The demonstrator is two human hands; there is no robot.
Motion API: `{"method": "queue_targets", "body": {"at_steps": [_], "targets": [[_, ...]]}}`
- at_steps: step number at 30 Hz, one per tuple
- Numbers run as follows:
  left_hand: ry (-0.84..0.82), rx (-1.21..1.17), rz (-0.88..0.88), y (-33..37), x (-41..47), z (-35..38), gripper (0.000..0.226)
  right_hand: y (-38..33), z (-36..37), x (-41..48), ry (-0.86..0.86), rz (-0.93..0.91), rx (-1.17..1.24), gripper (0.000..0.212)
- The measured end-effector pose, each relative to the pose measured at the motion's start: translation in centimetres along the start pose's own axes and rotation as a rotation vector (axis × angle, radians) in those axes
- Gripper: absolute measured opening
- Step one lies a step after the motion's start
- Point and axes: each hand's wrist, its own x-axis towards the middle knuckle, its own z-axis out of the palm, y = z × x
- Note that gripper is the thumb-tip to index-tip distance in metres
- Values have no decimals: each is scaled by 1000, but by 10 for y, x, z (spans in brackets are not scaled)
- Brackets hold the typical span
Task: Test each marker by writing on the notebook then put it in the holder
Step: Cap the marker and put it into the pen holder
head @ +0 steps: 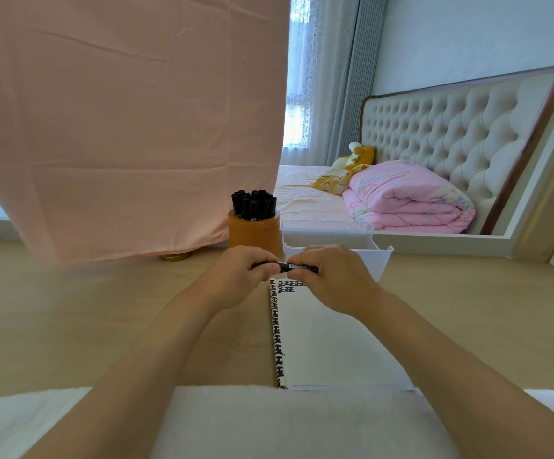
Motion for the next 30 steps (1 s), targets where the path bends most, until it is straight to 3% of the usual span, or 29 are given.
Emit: {"method": "queue_targets", "body": {"at_steps": [6,11,16,20,26,30], "targets": [[11,65,90,4,3,-4,13,-1,-4,2,-142,148,342,22],[-6,89,77,3,2,-1,13,-4,0,-1,-223,206,285,21],[119,84,56,-1,2,-1,20,-3,-5,3,-232,243,408,21],[296,0,10,-3,9,-5,28,1,-15,12,-88,365,560,16],[516,56,-77,-7,49,-32,31,5,-30,59,227,443,673,13],[442,-14,-244,-15,74,-45,69,9,-26,93,329,469,661,16]]}}
